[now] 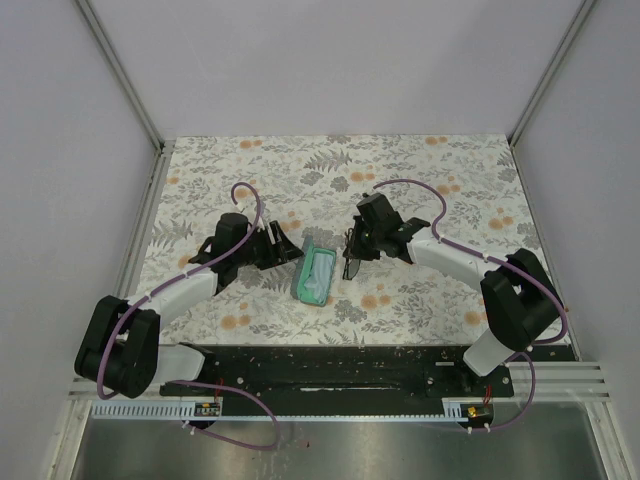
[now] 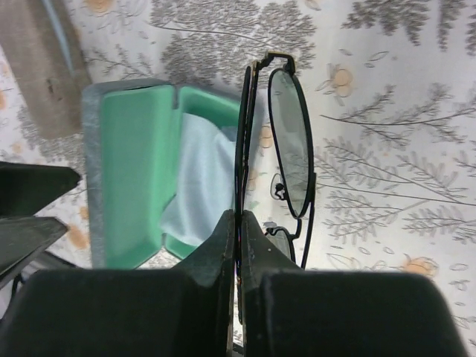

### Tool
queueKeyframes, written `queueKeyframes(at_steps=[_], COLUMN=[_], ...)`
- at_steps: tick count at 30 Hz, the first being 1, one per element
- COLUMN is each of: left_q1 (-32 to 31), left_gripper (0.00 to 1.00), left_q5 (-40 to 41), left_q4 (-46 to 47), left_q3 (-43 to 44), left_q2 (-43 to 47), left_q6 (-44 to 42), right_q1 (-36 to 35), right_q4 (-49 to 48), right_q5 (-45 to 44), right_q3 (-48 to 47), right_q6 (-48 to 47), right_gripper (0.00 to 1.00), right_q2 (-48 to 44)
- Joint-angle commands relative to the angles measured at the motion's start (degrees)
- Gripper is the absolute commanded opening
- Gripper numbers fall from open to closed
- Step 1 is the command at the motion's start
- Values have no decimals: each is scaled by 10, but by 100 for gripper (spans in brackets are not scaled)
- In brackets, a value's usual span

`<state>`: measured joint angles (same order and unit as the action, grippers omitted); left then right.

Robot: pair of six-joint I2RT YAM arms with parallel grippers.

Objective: Organize the sunglasses
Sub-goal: Place the sunglasses in the sunglasses case.

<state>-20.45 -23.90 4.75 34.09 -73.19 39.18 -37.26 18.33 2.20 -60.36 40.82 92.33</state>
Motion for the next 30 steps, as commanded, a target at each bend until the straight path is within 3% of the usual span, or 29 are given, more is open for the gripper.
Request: queueKeyframes(at_steps=[1, 9, 15, 26, 30], left_q1=[-1, 1, 19, 22, 22], left_gripper=[60, 55, 52, 42, 40], left_q5=[-15, -14, -40, -68, -77], left_q4=[43, 46, 57, 86, 94], left_q3=[-2, -14, -13, -21, -23], left_q2=[-9, -7, -23, -42, -51], left_q6=[1, 3, 8, 19, 21], right_q1=[-21, -55, -87, -112, -112], right_q4=[-65, -177, -315, -406, -467], right_q5=[51, 55, 25, -51, -33], right_q3=[9, 47, 94, 161, 181], right_q6=[46, 115, 169, 221, 224], right_gripper=[0, 0, 0, 0, 0], right_q2=[-14, 12, 34, 50, 76])
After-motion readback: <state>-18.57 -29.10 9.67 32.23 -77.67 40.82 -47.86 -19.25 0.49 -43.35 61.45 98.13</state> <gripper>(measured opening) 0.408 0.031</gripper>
